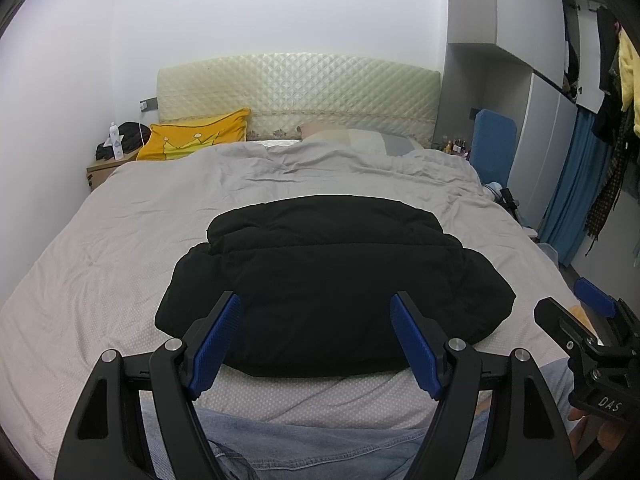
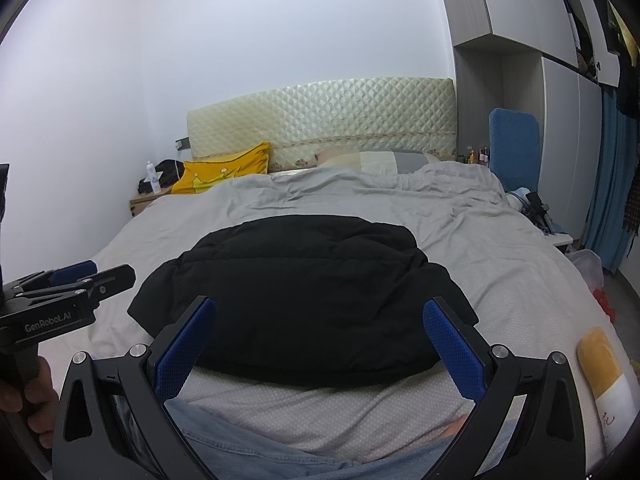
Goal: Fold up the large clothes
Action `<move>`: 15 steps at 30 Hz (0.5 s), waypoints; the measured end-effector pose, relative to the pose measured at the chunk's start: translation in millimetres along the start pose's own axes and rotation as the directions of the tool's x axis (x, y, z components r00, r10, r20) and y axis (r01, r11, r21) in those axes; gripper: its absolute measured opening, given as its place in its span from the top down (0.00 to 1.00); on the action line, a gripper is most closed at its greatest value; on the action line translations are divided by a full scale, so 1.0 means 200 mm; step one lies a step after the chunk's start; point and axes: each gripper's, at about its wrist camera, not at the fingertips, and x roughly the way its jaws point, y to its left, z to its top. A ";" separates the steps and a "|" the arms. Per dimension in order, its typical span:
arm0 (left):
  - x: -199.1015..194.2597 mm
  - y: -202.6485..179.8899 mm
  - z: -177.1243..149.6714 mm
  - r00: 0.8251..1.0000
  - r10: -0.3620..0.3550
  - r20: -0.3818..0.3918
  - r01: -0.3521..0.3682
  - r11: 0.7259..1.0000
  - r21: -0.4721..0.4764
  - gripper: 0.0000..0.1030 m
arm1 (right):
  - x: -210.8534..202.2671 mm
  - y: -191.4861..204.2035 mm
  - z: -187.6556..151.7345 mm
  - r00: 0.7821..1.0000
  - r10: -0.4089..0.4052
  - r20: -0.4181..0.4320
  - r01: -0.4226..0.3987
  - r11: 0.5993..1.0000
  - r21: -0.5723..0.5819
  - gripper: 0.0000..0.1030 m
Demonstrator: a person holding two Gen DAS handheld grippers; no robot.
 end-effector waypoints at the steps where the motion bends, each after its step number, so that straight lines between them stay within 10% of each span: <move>1: 0.00 0.00 0.00 1.000 -0.001 0.000 0.001 1.000 0.000 0.25 | 0.00 -0.01 0.00 1.000 -0.004 0.002 0.004 1.000 -0.002 0.00; 15: 0.01 0.00 0.00 1.000 0.007 -0.006 -0.007 1.000 0.003 0.25 | 0.01 -0.01 0.00 1.000 -0.011 -0.001 0.011 1.000 -0.004 0.00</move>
